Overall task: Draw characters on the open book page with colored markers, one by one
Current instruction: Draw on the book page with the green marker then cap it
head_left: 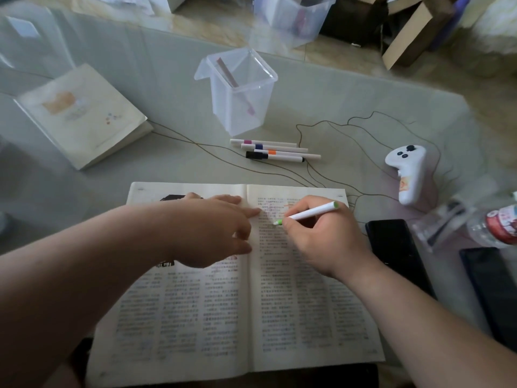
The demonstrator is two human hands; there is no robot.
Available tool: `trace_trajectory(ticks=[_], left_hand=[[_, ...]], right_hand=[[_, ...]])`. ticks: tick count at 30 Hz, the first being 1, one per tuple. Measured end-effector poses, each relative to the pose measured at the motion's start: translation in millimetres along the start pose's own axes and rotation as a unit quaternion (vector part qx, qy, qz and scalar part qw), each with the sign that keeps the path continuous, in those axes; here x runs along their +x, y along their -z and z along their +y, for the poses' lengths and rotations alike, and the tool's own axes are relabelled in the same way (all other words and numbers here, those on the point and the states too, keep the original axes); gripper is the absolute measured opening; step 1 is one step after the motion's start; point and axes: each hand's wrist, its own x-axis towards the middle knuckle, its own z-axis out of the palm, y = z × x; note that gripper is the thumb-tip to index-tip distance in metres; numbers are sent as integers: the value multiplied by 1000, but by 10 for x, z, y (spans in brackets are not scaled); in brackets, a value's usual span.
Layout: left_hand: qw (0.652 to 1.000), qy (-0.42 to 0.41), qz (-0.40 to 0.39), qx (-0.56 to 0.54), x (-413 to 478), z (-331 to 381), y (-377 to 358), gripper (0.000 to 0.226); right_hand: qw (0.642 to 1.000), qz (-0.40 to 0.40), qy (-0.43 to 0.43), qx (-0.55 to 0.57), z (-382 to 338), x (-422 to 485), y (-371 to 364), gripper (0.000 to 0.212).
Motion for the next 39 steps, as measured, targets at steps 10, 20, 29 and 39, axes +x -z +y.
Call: trace_trajectory(ticks=[10, 20, 29, 39], left_hand=[[1000, 11, 7, -1, 6, 15, -9, 28], [1000, 12, 12, -16, 8, 6, -19, 25], [1000, 14, 13, -22, 16, 0, -20, 23], [1000, 13, 13, -16, 18, 10, -22, 22]], right_hand=[[998, -49, 26, 7, -18, -43, 16, 11], [999, -40, 15, 24, 15, -12, 51, 10], [1000, -24, -7, -14, 22, 26, 68, 14], [999, -33, -1, 32, 59, 38, 73, 11]])
